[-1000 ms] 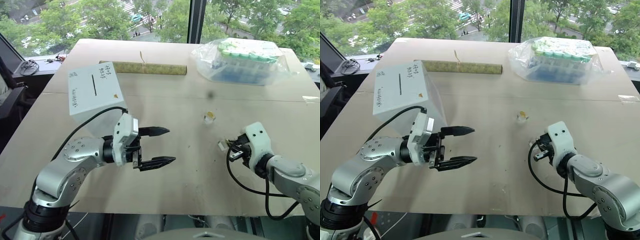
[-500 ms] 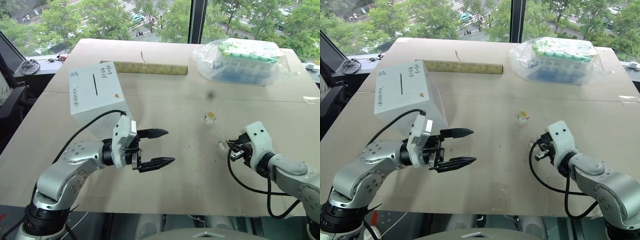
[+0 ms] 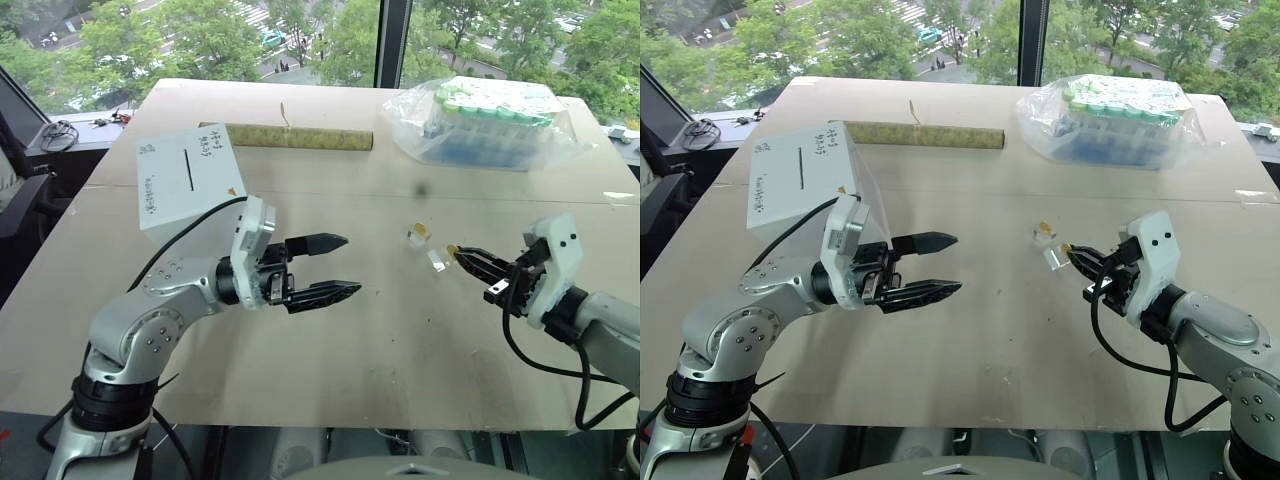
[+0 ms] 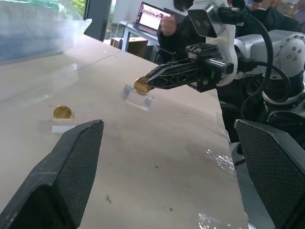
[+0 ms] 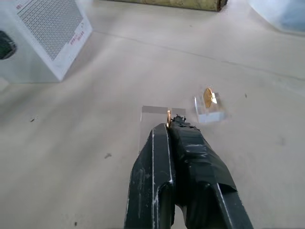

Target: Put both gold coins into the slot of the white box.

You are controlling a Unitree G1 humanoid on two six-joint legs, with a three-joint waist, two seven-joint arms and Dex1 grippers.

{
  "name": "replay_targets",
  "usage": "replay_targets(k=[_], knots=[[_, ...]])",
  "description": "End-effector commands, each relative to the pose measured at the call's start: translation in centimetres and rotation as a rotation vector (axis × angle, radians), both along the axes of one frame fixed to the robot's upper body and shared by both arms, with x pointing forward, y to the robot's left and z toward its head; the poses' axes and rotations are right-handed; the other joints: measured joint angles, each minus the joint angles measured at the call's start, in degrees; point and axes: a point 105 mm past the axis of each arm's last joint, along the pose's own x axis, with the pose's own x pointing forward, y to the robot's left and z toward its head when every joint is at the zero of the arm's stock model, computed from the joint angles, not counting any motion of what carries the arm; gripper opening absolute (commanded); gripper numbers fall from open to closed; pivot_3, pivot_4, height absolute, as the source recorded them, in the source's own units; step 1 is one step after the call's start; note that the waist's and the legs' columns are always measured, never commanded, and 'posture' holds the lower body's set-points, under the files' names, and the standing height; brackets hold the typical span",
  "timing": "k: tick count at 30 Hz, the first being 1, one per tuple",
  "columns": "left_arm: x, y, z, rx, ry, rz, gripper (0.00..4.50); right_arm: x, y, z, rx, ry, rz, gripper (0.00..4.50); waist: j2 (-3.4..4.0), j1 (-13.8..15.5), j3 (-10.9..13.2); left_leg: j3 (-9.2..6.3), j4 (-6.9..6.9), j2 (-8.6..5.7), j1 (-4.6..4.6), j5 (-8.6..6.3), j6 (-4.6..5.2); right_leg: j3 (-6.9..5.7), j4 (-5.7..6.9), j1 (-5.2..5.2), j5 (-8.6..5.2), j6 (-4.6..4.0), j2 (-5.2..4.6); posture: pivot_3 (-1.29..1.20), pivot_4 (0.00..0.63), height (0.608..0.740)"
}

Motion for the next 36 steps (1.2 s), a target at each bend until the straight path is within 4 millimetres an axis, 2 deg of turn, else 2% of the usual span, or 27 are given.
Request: replay_targets(k=[1,4,9,11,13,17,20,22,23,24,25,28,30,33,34,36], knots=[[-0.2,-0.5,0.1,-0.011,-0.006,-0.034,4.5,0.1,-0.1,0.4,-0.035,-0.035,-0.009,0.06,0.0,0.1,0.0,-0.01,0.0,0.0,0.0,0.0,0.0,0.0,0.03,-0.01,0.01,-0.03,0.0,0.0,0.15,0.74],[-0.3,-0.5,-0.3,0.004,-0.011,-0.044,4.5,0.2,-0.4,-1.1,-0.11,-0.006,-0.027,0.06,0.0,0.1,0.0,-0.03,0.0,0.0,0.0,0.0,0.0,-0.01,0.06,-0.01,0.02,-0.05,0.01,0.0,0.15,0.74],[-0.3,-0.5,-0.8,0.014,-0.016,-0.044,4.5,-0.2,-2.1,-4.8,-0.397,0.042,-0.045,0.06,0.0,0.2,0.0,0.0,0.01,-0.05,-0.01,0.0,0.0,0.01,0.04,-0.02,0.0,-0.03,-0.04,0.0,0.15,0.74],[-0.4,-0.6,-0.8,0.017,-0.019,-0.046,4.5,-0.4,-2.4,-5.9,-0.457,0.054,-0.034,0.06,-0.02,0.2,0.0,0.02,0.04,-0.06,-0.01,0.0,0.0,0.03,0.03,-0.01,-0.04,0.04,-0.05,0.0,0.15,0.74],[-0.4,-0.6,-0.9,0.023,-0.024,-0.047,4.5,-0.1,-2.3,-5.7,-0.378,0.061,-0.062,0.06,-0.07,0.1,0.0,0.02,0.04,-0.05,0.01,0.0,0.0,0.03,0.03,-0.01,-0.05,0.05,-0.05,0.0,0.15,0.74],[-0.5,-0.8,-0.7,0.027,-0.03,-0.045,4.5,0.6,-2.9,-5.4,-0.34,0.056,-0.112,0.06,-0.08,0.2,0.0,-0.05,0.04,0.01,0.08,0.0,0.0,0.05,0.11,-0.02,-0.06,0.08,0.06,0.0,0.15,0.74],[-0.6,-1.0,-0.5,0.029,-0.034,-0.047,4.5,1.0,-3.4,-5.1,-0.334,0.042,-0.149,0.06,-0.08,0.2,0.0,-0.04,0.04,0.02,0.07,0.0,0.0,0.07,0.1,-0.02,-0.07,0.08,0.07,0.0,0.15,0.74],[-0.6,-1.0,-0.3,0.03,-0.034,-0.046,4.5,1.0,-3.1,-4.8,-0.384,0.016,-0.114,0.06,-0.07,0.2,0.0,-0.03,0.05,0.01,0.06,0.0,0.0,0.08,0.1,-0.02,-0.06,0.08,0.07,0.0,0.15,0.74],[-0.5,-1.0,-0.3,0.034,-0.036,-0.046,4.5,1.3,-2.9,-4.1,-0.329,0.0,-0.136,0.06,-0.08,0.2,0.0,-0.02,0.04,-0.01,0.06,0.0,0.0,0.1,0.1,-0.03,-0.06,0.07,0.05,0.0,0.15,0.74],[-0.5,-1.1,-0.2,0.033,-0.036,-0.043,4.5,1.4,-2.9,-4.1,-0.345,-0.01,-0.126,0.06,-0.12,0.2,0.0,-0.02,0.04,-0.02,0.05,0.0,0.0,0.11,0.09,-0.02,-0.07,0.07,0.05,0.0,0.15,0.74],[-0.4,-1.1,-0.1,0.032,-0.036,-0.042,4.5,1.5,-2.8,-4.0,-0.275,0.004,-0.146,0.06,-0.12,0.2,0.0,-0.03,0.04,0.0,0.05,0.0,0.0,0.1,0.09,-0.02,-0.06,0.07,0.07,0.0,0.15,0.74],[-0.4,-1.2,0.0,0.036,-0.038,-0.044,4.5,1.2,-3.2,-5.1,-0.363,0.025,-0.13,0.06,-0.1,0.3,0.0,-0.02,0.02,0.0,0.05,0.0,-0.01,0.12,0.09,-0.03,-0.07,0.07,0.09,0.0,0.15,0.74],[-0.3,-1.3,0.0,0.034,-0.039,-0.043,4.5,1.1,-3.4,-5.2,-0.32,0.043,-0.151,0.06,-0.11,0.3,0.0,-0.04,0.02,0.0,0.04,0.0,-0.01,0.09,0.09,-0.03,-0.06,0.06,0.08,0.0,0.15,0.74],[-0.2,-1.3,0.1,0.036,-0.04,-0.04,4.5,0.9,-4.2,-5.7,-0.411,0.045,-0.155,0.06,-0.11,0.2,0.0,-0.01,0.03,-0.01,0.04,0.0,0.0,0.13,0.09,-0.03,-0.06,0.06,0.08,0.0,0.15,0.74],[-0.2,-1.3,-0.1,0.036,-0.039,-0.039,4.5,1.0,-4.1,-5.4,-0.351,0.048,-0.17,0.06,-0.1,0.2,0.0,-0.01,0.03,-0.01,0.04,0.0,0.0,0.13,0.09,-0.03,-0.06,0.07,0.08,0.0,0.15,0.74],[-0.2,-1.3,-0.4,0.036,-0.036,-0.038,4.5,0.8,-4.3,-5.9,-0.422,0.053,-0.15,0.06,-0.13,0.2,0.0,-0.02,0.06,-0.01,0.05,0.0,0.0,0.16,0.1,-0.02,-0.06,0.07,0.1,0.0,0.15,0.74]])
